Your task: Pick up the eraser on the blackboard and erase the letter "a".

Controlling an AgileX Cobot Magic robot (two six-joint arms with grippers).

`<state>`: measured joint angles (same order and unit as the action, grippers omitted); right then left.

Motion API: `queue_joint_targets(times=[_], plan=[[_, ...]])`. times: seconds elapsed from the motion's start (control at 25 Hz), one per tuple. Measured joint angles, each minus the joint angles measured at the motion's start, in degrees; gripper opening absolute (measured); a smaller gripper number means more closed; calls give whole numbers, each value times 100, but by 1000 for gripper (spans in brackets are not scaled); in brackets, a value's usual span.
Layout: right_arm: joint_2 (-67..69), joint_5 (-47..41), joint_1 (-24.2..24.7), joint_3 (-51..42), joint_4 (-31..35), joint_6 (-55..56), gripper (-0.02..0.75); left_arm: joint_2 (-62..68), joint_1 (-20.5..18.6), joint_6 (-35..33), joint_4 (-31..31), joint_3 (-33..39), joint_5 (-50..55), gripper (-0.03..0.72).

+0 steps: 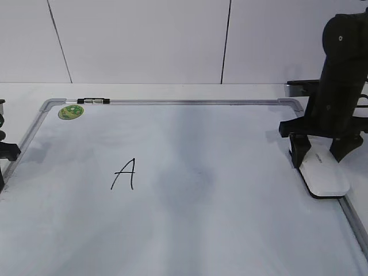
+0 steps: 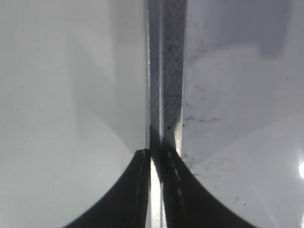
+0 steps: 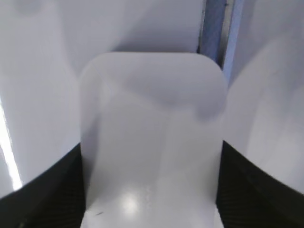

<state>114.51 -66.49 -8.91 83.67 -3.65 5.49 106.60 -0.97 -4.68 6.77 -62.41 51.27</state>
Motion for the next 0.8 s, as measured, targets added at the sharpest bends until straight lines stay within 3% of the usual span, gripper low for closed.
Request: queue_joint_targets(times=[0.8], plan=[[-208, -294, 0, 372, 242, -8, 585, 0, 0, 0, 0, 0, 0, 64]])
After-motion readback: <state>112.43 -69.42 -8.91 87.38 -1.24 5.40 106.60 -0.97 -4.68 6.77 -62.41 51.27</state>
